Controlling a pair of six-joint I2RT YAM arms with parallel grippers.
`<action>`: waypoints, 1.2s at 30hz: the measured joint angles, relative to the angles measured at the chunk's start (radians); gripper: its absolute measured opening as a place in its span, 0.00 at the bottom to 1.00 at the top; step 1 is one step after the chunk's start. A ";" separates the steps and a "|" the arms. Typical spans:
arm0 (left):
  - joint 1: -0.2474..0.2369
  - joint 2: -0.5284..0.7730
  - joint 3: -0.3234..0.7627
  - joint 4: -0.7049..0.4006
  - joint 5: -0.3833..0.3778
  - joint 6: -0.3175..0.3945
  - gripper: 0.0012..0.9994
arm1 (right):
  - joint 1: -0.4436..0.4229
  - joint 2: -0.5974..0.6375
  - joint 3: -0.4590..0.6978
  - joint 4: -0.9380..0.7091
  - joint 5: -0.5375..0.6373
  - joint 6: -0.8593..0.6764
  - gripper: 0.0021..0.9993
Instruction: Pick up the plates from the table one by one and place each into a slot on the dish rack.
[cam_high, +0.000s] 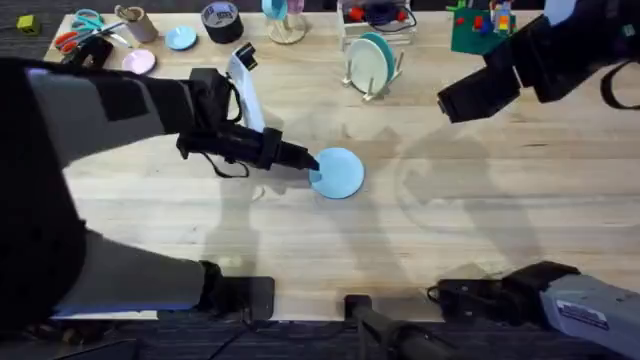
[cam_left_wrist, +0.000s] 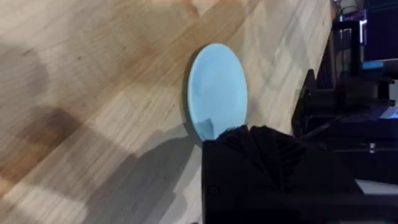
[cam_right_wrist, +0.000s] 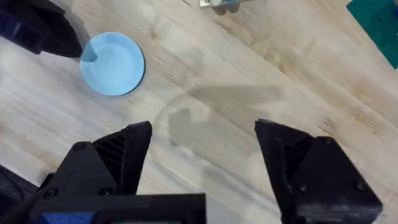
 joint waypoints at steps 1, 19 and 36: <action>0.000 0.011 0.000 0.001 0.003 0.001 0.04 | 0.000 0.000 0.000 0.000 0.000 0.000 1.00; -0.041 0.056 0.000 0.056 0.010 0.008 0.04 | 0.000 0.000 0.000 0.000 0.000 0.000 0.99; -0.041 0.131 0.000 0.139 0.013 -0.109 0.04 | 0.000 0.000 0.000 0.000 0.000 0.000 1.00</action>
